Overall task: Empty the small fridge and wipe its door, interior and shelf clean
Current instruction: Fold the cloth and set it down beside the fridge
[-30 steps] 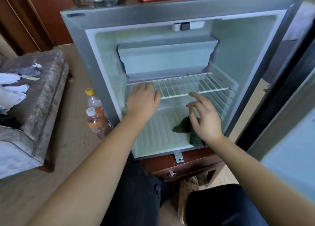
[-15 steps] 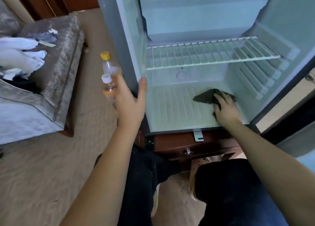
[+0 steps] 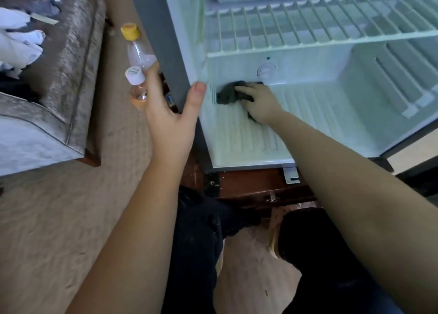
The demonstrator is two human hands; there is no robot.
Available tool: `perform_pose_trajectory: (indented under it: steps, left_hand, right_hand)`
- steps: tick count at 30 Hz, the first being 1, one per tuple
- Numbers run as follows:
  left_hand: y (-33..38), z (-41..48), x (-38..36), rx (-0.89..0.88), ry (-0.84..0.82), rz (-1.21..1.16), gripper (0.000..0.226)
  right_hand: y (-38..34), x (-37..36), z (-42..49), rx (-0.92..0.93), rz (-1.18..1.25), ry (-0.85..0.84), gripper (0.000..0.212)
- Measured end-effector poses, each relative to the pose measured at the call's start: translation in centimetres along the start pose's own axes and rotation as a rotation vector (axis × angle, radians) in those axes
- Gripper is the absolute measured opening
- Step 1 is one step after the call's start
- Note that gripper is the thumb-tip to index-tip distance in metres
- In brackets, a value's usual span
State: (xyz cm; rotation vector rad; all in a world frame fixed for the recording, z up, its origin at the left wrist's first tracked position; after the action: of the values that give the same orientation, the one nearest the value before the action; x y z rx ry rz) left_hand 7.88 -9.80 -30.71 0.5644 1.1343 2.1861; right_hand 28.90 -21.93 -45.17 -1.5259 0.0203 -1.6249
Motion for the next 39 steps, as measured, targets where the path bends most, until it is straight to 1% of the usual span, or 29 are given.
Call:
perform_pose_trajectory:
  steps: [2, 4, 6, 10, 13, 15, 17, 19, 20, 21, 23, 24, 25, 26, 28, 29, 31, 32, 33, 34, 35, 36, 37, 38, 39]
  left_hand:
    - [-0.2, -0.6, -0.2, -0.002, -0.008, -0.031, 0.037]
    - [-0.4, -1.1, -0.3, 0.016, -0.016, -0.048, 0.038]
    - [-0.5, -1.3, -0.4, 0.049, -0.031, -0.038, 0.040]
    - [-0.4, -1.0, -0.3, 0.091, -0.051, -0.028, 0.038]
    - [0.4, -1.1, -0.4, 0.067, -0.029, -0.013, 0.035]
    - [1.1, -1.5, -0.4, 0.051, -0.005, -0.005, 0.039]
    - [1.5, -1.9, -0.4, 0.047, 0.001, -0.011, 0.042]
    - [1.1, -2.1, -0.5, 0.049, -0.018, -0.018, 0.042]
    - [0.9, -2.2, -0.5, 0.068, -0.046, -0.037, 0.042]
    - [0.5, -2.2, -0.5, 0.093, -0.068, -0.057, 0.041]
    - [-0.2, -2.1, -0.2, 0.126, -0.096, -0.067, 0.044]
    - [-0.6, -2.0, -0.1, 0.136, -0.102, -0.074, 0.046]
    - [-1.2, -1.8, 0.0, 0.159, -0.102, -0.085, 0.051]
    - [-1.5, -1.7, 0.0, 0.174, -0.103, -0.098, 0.058]
    - [-1.7, -1.7, 0.1, 0.192, -0.102, -0.107, 0.069]
    - [-1.7, -1.9, 0.1, 0.203, -0.108, -0.105, 0.068]
    - [-1.7, -2.2, 0.1, 0.207, -0.130, -0.112, 0.060]
    - [-1.8, -2.3, 0.2, 0.207, -0.139, -0.115, 0.057]
    - [-1.8, -2.4, 0.3, 0.201, -0.148, -0.118, 0.055]
    - [-1.9, -2.3, 0.4, 0.199, -0.155, -0.109, 0.053]
    - [-2.0, -2.5, 0.4, 0.201, -0.168, -0.099, 0.051]
    - [-2.1, -2.4, 0.3, 0.205, -0.176, -0.097, 0.052]
    - [-2.3, -2.4, 0.4, 0.209, -0.179, -0.090, 0.056]
    - [-2.3, -2.4, 0.4, 0.210, -0.176, -0.083, 0.061]
    - [-2.4, -2.4, 0.6, 0.208, -0.167, -0.073, 0.065]
  right_hand:
    - [-2.5, -2.6, 1.2, 0.049, 0.021, -0.007, 0.041]
    - [-3.4, -2.9, 1.4, -0.007, 0.032, -0.036, 0.040]
    - [-3.7, -2.2, -0.2, -0.017, 0.049, -0.058, 0.038]
    - [-7.3, 0.0, -9.0, 0.168, 0.115, -0.067, 0.032]
    - [-9.4, 0.7, -15.1, 0.263, -0.019, -0.025, 0.031]
    - [-10.3, 0.7, -17.1, 0.357, -0.201, -0.034, 0.027]
    - [-10.3, 0.6, -18.4, 0.380, -0.369, -0.063, 0.030]
    - [-9.1, 1.3, -19.5, 0.311, -0.472, -0.059, 0.029]
    - [-7.9, 2.1, -20.1, 0.219, -0.498, -0.053, 0.029]
    - [-6.1, 3.2, -20.7, 0.084, -0.504, -0.027, 0.030]
    - [-2.3, 6.1, -22.2, -0.220, -0.465, 0.086, 0.032]
    - [-1.1, 7.6, -22.9, -0.330, -0.415, 0.171, 0.032]
    - [-0.9, 8.7, -23.3, -0.373, -0.358, 0.260, 0.031]
    - [-1.5, 9.2, -23.2, -0.337, -0.292, 0.301, 0.030]
    - [-3.4, 8.7, -22.7, -0.214, -0.270, 0.180, 0.029]
    - [-4.1, 8.9, -22.4, -0.188, -0.253, 0.171, 0.027]
    - [-4.4, 11.5, -21.6, -0.227, -0.214, 0.369, 0.022]
    - [-4.2, 12.4, -21.4, -0.254, -0.185, 0.406, 0.021]
    - [-4.4, 11.9, -20.9, -0.243, -0.197, 0.290, 0.020]
    - [-4.9, 10.8, -20.8, -0.227, -0.256, 0.112, 0.020]
    - [-5.2, 10.4, -21.0, -0.230, -0.299, 0.037, 0.019]
    - [-5.4, 10.9, -21.0, -0.216, -0.301, 0.111, 0.018]
    - [-5.5, 12.0, -21.1, -0.223, -0.252, 0.247, 0.018]
    - [-5.3, 12.7, -21.2, -0.249, -0.228, 0.309, 0.019]
    - [-5.4, 12.6, -21.1, -0.267, -0.225, 0.264, 0.020]
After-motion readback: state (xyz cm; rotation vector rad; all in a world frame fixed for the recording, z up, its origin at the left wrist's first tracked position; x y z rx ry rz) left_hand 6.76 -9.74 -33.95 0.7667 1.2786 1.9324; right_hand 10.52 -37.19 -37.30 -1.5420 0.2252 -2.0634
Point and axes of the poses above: each hand's wrist, its own z-axis towards the middle knuckle, its own x-axis out of the back of the hand, y = z × x, the point moved 7 cm from there along z, towards the middle knuckle, and after that the axes turned 4 degrees about y, right-handed, at the moved point
